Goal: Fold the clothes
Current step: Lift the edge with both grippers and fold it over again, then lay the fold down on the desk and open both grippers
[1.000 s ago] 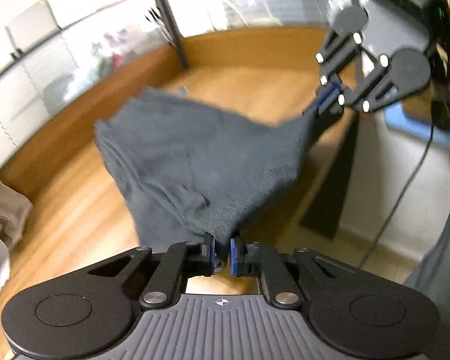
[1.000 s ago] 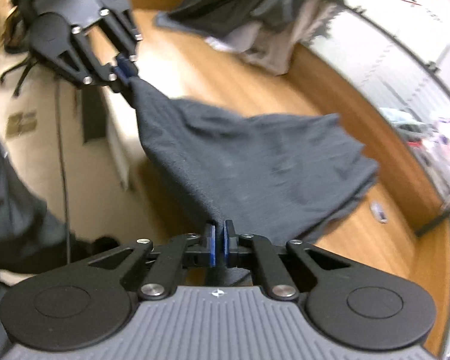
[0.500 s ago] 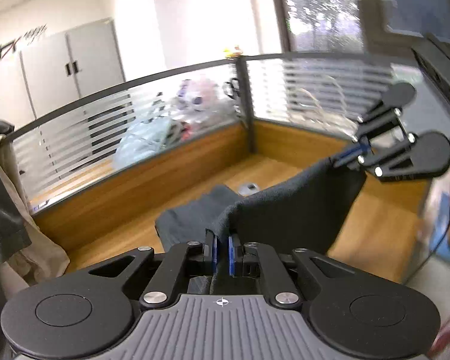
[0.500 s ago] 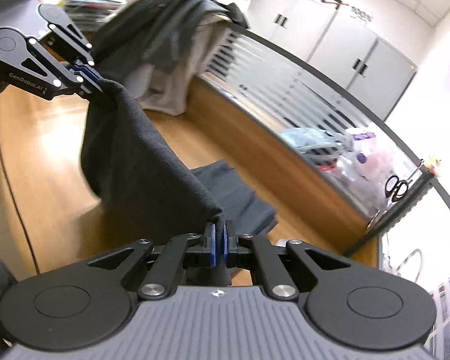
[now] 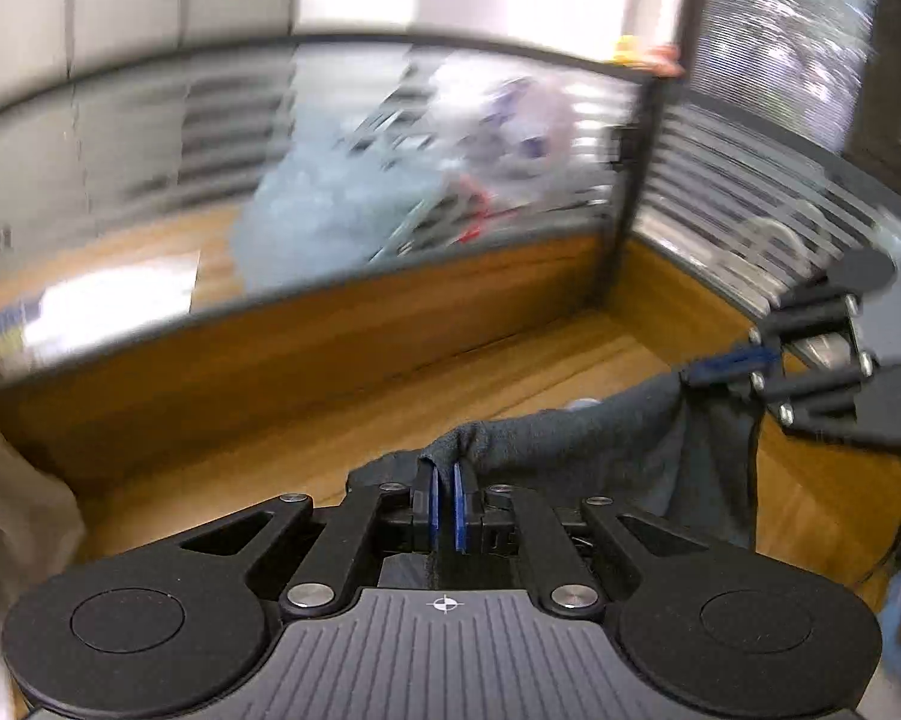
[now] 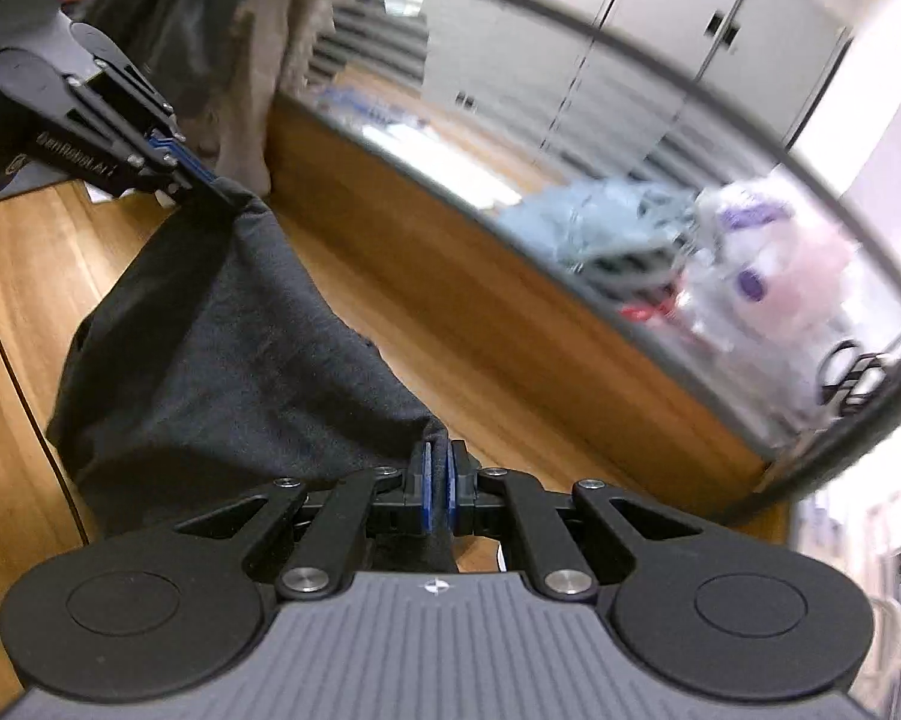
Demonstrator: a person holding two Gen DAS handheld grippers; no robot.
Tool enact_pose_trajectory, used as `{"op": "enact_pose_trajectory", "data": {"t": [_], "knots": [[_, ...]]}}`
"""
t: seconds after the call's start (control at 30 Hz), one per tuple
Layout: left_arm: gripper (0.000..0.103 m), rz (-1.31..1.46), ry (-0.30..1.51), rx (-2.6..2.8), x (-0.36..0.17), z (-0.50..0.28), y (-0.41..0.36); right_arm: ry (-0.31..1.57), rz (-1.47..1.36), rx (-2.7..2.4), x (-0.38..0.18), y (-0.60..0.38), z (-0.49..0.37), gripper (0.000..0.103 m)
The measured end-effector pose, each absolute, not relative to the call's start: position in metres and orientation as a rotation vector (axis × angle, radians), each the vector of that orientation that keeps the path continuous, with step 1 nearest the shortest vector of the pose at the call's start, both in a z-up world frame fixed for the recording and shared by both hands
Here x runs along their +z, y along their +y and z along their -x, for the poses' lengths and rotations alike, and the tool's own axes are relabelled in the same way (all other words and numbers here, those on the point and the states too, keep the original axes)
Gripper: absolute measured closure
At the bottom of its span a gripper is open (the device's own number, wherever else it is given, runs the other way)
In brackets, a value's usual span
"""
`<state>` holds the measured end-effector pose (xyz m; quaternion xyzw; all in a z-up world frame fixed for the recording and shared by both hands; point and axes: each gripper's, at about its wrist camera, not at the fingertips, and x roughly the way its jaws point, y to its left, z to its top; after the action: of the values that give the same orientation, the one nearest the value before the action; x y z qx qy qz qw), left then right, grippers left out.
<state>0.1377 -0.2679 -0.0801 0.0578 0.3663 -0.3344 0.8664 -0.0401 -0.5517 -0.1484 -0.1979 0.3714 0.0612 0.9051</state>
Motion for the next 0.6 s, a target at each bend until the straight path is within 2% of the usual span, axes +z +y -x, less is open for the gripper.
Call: {"op": "enact_pose_trajectory", "data": {"t": [0.23,0.43,0.57,0.6], "knots": [[0.096,-0.022,0.955,-0.644,-0.146,-0.22,-0.281,0.895,0.34,0.192,-0.197,-0.589,-0.044,0.098],[0.092,-0.011,1.045,-0.62,-0.195,-0.256,-0.286,0.954,0.223,0.215,-0.232,-0.614,-0.088,0.094],[0.081,0.042,1.058,-0.599,-0.21,-0.269,-0.276,0.928,0.101,0.178,-0.239,-0.632,-0.095,0.078],[0.075,0.058,1.059,-0.593,-0.213,-0.272,-0.272,0.918,0.065,0.162,-0.24,-0.637,-0.095,0.075]]}}
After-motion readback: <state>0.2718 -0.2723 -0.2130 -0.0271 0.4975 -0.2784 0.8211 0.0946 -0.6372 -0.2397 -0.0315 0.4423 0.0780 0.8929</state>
